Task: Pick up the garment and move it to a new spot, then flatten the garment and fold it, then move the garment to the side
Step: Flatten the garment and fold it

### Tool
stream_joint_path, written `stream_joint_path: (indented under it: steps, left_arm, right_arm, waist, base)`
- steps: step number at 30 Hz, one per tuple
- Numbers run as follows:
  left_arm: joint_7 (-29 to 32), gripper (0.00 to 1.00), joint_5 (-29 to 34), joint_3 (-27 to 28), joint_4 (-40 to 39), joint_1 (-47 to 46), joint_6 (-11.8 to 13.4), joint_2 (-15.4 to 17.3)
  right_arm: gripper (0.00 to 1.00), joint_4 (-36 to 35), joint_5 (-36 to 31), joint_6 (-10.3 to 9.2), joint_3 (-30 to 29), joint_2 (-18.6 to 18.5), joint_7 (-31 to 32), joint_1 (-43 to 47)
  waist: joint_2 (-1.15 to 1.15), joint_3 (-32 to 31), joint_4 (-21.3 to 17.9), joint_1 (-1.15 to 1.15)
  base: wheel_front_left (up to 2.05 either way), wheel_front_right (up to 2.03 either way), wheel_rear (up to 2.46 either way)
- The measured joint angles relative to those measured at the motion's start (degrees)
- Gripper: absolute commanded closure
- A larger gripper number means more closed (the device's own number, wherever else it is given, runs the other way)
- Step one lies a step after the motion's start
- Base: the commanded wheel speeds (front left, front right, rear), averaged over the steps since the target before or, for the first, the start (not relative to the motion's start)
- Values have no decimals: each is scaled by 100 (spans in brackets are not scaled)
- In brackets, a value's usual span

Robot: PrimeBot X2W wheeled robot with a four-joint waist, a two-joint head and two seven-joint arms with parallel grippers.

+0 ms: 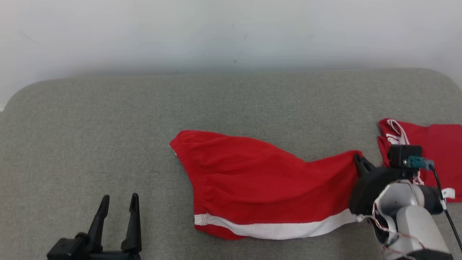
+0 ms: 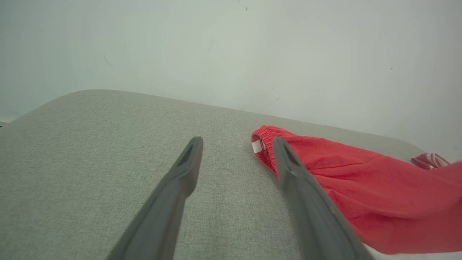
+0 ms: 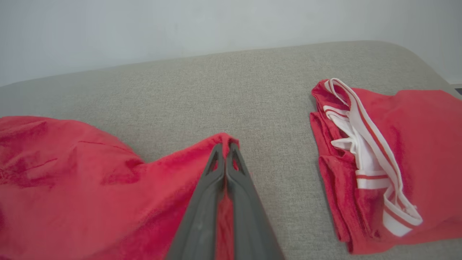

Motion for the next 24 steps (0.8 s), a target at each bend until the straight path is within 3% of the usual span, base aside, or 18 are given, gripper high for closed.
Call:
stream_joint_path:
  steps: [6, 7, 8, 9, 16, 24]
  left_arm:
    - [1, 0, 10, -131, 2, -169, -1, 0]
    - [1, 0, 10, -144, 3, -194, -1, 1]
    - [0, 0, 10, -162, 8, -220, -1, 0]
    - [1, 0, 10, -179, 20, -250, -1, 1]
    - [1, 0, 9, -115, 70, -293, -1, 1]
    - [0, 0, 9, 180, 73, -73, 10, 1]
  right_arm:
    - [100, 1280, -205, 0, -202, 7, -453, -853]
    - [76, 1499, -267, 0, -238, 7, -547, -985]
    - [12, 1720, -376, 0, -267, 4, -626, -1104]
    - [0, 1894, -481, 0, -292, 4, -712, -1197]
    - [0, 2497, -995, 0, -314, -19, -1538, -1464]
    - [0, 2038, -1187, 0, -10, -109, -2835, -900]
  waist:
    - [0, 179, 154, 0]
    - [0, 214, 185, 0]
    - [0, 247, 217, 0]
    - [0, 275, 251, 0]
    - [0, 310, 351, 0]
    - [0, 44, 116, 0]
  base:
    - [0, 0, 0]
    - [0, 0, 0]
    - [0, 0, 0]
    - [0, 0, 0]
    - [0, 0, 0]
    - [0, 0, 0]
